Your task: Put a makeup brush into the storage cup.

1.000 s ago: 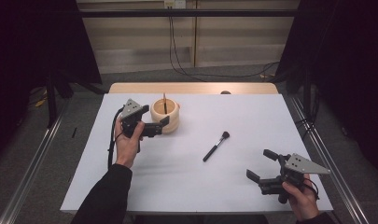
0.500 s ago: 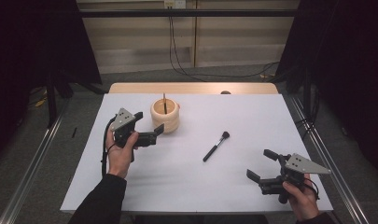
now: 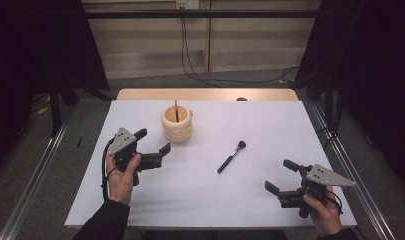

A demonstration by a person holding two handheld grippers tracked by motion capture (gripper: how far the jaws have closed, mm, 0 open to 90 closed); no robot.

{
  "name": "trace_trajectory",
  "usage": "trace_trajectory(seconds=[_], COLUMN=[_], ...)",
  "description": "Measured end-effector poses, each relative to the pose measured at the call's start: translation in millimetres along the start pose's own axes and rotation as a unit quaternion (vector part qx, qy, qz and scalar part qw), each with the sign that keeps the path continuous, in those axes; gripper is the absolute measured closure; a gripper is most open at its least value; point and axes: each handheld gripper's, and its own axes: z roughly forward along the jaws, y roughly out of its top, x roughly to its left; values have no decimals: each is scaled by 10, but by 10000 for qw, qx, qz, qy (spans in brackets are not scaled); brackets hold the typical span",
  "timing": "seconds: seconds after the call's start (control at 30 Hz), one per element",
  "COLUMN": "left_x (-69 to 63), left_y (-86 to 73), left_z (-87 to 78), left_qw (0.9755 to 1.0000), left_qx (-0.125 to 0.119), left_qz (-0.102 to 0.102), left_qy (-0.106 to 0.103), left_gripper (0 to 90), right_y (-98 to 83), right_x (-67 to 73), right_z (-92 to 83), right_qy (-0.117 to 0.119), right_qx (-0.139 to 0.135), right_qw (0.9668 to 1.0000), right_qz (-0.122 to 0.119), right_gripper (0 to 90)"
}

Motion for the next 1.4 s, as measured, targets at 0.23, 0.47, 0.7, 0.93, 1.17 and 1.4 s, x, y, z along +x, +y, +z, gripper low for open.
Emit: trace_trajectory(seconds=[0.23, 0.47, 0.7, 0.93, 1.17, 1.4], left_x=[-60, -61, -123, -163, -189, -213], left_y=[-98, -193, -306, -378, -421, -432], left_z=[-163, -315, -500, -617, -639, -634], left_qw=[9999, 9997, 9998, 9991, 9994, 9996], left_qx=[66, 44, 62, 122, 52, 106], left_qz=[121, 75, 4, 162, 89, 176], left_qy=[46, 217, 191, 374, 338, 211], left_gripper=[22, 19, 19, 18, 20, 18], right_y=[-1, 0, -6, -5, -1, -1], right_x=[-2, -10, -19, -38, -36, -44], right_z=[2, 18, 6, -9, -21, -12], right_qy=[-10, -14, -62, -101, -78, -150], right_qx=[4, 23, 56, 57, 61, 43], right_qw=[10000, 10000, 10000, 9999, 9999, 9999], right_qz=[-9, -20, -53, -66, -94, -56], right_gripper=[0, 0, 0, 0, 0, 0])
